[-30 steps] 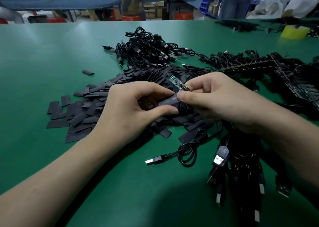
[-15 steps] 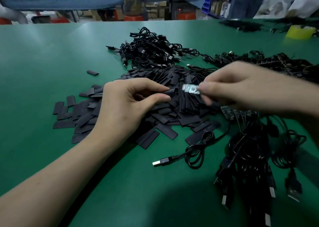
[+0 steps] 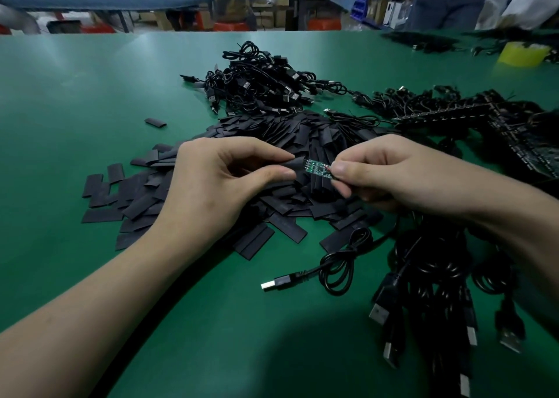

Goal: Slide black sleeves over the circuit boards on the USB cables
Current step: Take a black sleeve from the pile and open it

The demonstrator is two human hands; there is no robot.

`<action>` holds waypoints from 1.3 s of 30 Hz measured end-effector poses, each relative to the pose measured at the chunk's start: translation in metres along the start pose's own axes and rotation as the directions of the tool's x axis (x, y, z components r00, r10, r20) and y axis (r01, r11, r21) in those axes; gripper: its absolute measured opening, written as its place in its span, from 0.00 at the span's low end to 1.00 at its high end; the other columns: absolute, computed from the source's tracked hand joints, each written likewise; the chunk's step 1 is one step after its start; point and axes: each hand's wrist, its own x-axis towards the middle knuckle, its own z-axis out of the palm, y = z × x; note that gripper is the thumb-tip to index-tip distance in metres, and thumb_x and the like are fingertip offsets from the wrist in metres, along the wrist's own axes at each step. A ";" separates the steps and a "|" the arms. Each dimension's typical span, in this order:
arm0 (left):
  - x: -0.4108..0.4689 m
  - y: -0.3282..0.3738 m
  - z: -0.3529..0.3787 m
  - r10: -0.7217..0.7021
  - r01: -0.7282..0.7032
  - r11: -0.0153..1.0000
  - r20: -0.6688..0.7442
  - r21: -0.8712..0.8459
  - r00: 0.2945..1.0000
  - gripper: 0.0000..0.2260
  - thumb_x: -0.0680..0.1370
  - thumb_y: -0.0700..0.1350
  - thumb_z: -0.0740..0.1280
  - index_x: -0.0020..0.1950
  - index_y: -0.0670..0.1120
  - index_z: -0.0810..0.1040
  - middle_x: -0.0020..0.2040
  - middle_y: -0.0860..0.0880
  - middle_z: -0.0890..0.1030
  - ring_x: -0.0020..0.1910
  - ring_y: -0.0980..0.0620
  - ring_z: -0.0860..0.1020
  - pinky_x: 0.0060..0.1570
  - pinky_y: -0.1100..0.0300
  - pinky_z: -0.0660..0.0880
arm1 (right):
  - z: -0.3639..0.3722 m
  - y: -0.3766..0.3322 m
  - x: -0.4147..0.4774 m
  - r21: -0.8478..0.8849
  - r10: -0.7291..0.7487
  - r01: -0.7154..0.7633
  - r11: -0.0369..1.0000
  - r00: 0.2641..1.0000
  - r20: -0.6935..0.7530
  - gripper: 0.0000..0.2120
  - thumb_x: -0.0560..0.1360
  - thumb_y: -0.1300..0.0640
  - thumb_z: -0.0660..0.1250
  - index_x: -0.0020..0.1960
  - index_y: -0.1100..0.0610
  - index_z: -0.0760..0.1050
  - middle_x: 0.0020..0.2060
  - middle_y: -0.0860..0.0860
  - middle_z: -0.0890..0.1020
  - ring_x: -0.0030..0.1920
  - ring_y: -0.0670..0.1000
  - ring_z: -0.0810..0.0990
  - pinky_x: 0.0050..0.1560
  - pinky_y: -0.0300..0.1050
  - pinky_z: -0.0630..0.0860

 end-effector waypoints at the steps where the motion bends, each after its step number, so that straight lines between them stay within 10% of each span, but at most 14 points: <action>1: 0.000 0.000 0.000 0.002 -0.002 1.000 0.001 0.008 1.000 0.09 0.70 0.50 0.78 0.49 0.53 0.88 0.42 0.59 0.87 0.40 0.60 0.85 0.44 0.68 0.79 | 0.000 0.000 0.000 -0.010 0.001 -0.001 1.000 1.000 0.004 0.18 0.82 0.46 0.61 0.37 0.52 0.77 0.26 0.46 0.64 0.26 0.47 0.59 0.25 0.37 0.57; 12: 0.002 0.003 -0.008 0.275 -0.321 0.890 0.182 0.324 0.944 0.12 0.72 0.49 0.79 0.53 0.47 0.88 0.47 0.52 0.87 0.44 0.55 0.84 0.46 0.54 0.82 | 0.000 0.001 0.000 -0.039 0.093 -0.093 0.995 0.996 -0.004 0.19 0.83 0.47 0.61 0.36 0.52 0.77 0.27 0.47 0.66 0.25 0.46 0.61 0.24 0.35 0.58; 21: -0.001 0.003 -0.003 0.103 -0.134 0.959 0.135 0.250 0.986 0.10 0.72 0.52 0.78 0.52 0.52 0.88 0.43 0.58 0.86 0.43 0.61 0.83 0.46 0.66 0.77 | 0.010 -0.001 0.001 -0.412 -0.048 0.013 0.911 0.996 -0.074 0.17 0.79 0.42 0.59 0.38 0.50 0.77 0.25 0.45 0.69 0.26 0.44 0.65 0.29 0.39 0.63; 34: -0.001 0.007 0.003 0.275 -0.338 0.913 0.266 0.230 0.924 0.11 0.74 0.50 0.77 0.53 0.48 0.88 0.46 0.54 0.86 0.44 0.58 0.83 0.46 0.60 0.79 | 0.007 0.005 0.002 -0.282 -0.019 0.031 0.959 0.999 0.043 0.16 0.81 0.44 0.60 0.41 0.48 0.80 0.27 0.46 0.69 0.26 0.46 0.64 0.27 0.37 0.61; 39: -0.001 0.005 0.005 0.221 -0.253 0.943 0.163 0.216 0.962 0.09 0.75 0.49 0.78 0.53 0.49 0.88 0.46 0.56 0.87 0.45 0.62 0.83 0.48 0.65 0.78 | 0.011 0.005 0.003 -0.360 -0.210 0.132 0.923 0.960 -0.186 0.06 0.78 0.45 0.65 0.48 0.45 0.80 0.33 0.43 0.81 0.32 0.43 0.76 0.32 0.36 0.68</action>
